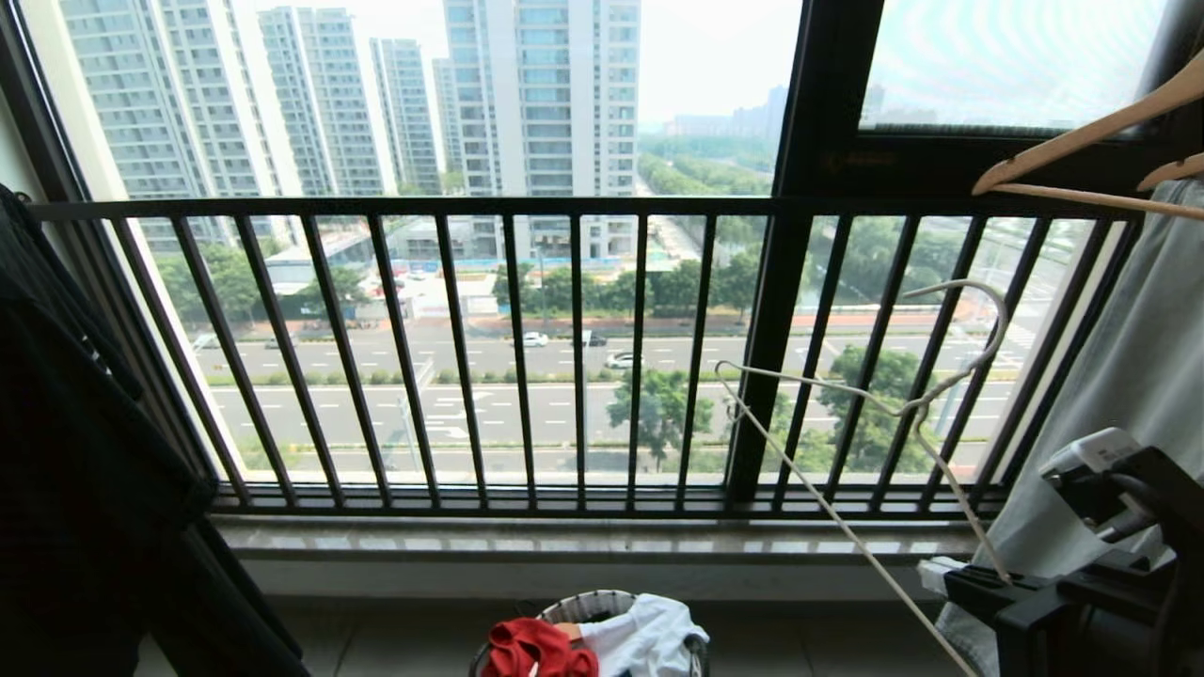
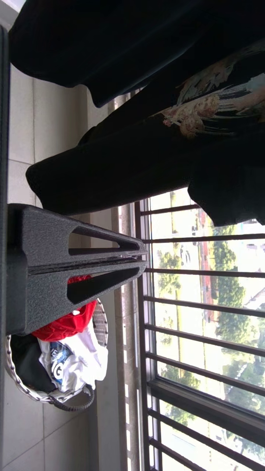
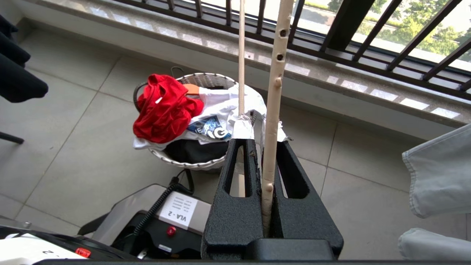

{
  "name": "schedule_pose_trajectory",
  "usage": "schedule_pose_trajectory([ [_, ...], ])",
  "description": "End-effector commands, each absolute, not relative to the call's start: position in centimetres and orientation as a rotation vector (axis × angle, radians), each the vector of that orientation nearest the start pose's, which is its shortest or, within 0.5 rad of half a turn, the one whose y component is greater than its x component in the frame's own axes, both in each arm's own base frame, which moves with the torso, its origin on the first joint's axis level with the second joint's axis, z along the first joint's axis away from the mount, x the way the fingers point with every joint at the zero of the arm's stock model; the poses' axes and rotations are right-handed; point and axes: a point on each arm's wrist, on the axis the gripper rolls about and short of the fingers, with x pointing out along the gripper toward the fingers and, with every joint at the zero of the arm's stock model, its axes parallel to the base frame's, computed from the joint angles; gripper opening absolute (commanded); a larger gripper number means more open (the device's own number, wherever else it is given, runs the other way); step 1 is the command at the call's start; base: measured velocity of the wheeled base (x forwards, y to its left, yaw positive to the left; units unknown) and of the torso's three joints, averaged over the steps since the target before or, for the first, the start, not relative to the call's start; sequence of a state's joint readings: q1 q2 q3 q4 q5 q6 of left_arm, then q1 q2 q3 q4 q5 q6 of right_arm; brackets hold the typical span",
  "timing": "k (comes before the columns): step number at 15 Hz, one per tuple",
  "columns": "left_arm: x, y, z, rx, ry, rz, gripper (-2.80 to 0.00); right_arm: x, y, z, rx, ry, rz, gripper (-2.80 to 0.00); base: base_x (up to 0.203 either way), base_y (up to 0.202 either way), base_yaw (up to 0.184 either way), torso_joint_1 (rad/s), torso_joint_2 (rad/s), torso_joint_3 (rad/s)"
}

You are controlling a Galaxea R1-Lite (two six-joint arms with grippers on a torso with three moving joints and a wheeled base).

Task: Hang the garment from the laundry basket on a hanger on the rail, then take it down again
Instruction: Pick up clothes from the basket

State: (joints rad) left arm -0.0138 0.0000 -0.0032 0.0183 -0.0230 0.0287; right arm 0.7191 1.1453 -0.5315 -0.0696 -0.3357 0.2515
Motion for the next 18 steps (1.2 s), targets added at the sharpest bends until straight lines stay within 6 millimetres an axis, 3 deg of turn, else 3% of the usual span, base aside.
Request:
schedule_pose_trajectory([
  [1,-2.30,-0.02,7.45,0.029,0.015,-0.037,-2.80,11.63,9.20,17.96,-0.034,0.521,0.308,-2.80,0.000,0.000,0.000,-0.230,0.55,0.316],
  [18,-2.31,-0.02,7.44,0.029,0.015,-0.037,-2.80,10.68,8.36,17.55,-0.032,0.513,0.308,-2.80,0.000,0.000,0.000,-0.177,0.49,0.314],
])
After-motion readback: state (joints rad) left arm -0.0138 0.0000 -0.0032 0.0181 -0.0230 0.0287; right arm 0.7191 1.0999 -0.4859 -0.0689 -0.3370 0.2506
